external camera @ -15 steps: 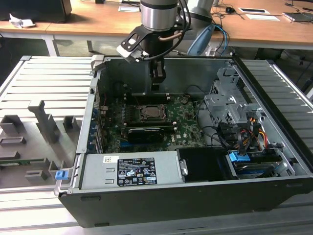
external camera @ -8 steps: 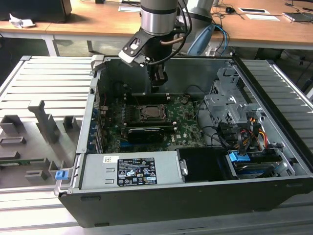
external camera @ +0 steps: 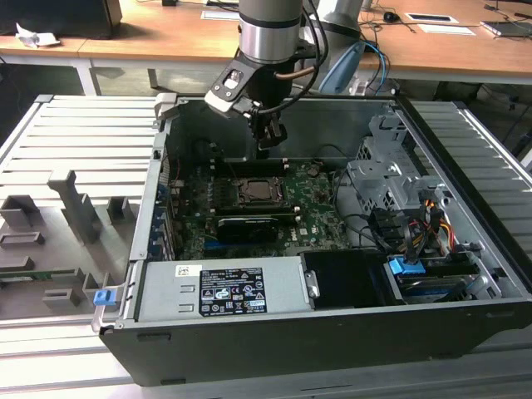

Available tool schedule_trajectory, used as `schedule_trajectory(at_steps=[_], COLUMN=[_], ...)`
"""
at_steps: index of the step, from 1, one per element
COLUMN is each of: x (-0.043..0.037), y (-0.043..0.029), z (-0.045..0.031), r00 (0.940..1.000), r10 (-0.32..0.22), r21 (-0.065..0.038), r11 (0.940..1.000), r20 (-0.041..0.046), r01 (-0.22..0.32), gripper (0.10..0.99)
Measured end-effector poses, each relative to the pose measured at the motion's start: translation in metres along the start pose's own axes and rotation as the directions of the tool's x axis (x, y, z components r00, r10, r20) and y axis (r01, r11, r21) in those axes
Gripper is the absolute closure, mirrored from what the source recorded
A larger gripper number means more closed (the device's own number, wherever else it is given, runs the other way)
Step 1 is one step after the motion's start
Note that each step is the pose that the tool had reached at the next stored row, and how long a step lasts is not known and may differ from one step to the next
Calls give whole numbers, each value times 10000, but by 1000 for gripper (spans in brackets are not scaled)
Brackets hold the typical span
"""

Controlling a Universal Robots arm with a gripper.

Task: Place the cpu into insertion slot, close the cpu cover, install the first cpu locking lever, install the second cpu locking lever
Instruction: 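Install the first cpu locking lever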

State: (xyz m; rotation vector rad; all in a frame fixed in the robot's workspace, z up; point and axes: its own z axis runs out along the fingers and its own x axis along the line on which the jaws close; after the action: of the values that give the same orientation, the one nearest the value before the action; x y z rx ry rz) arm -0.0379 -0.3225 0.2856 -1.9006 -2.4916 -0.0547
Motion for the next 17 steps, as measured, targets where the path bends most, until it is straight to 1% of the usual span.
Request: schedule_trajectory(at_steps=[6, 9, 13, 17], x=[0, 0, 0, 0], y=[0, 0, 0, 0], z=[0, 1, 1, 1], r00=[9987, 9957, 9932, 9874], r10=[-519, -931, -1162, -1581], r21=[13, 24, 30, 40], r11=[9987, 9957, 9932, 9874], r20=[-13, -23, -29, -40], r01=[519, 931, 1162, 1581], gripper=[980, 980, 980, 980])
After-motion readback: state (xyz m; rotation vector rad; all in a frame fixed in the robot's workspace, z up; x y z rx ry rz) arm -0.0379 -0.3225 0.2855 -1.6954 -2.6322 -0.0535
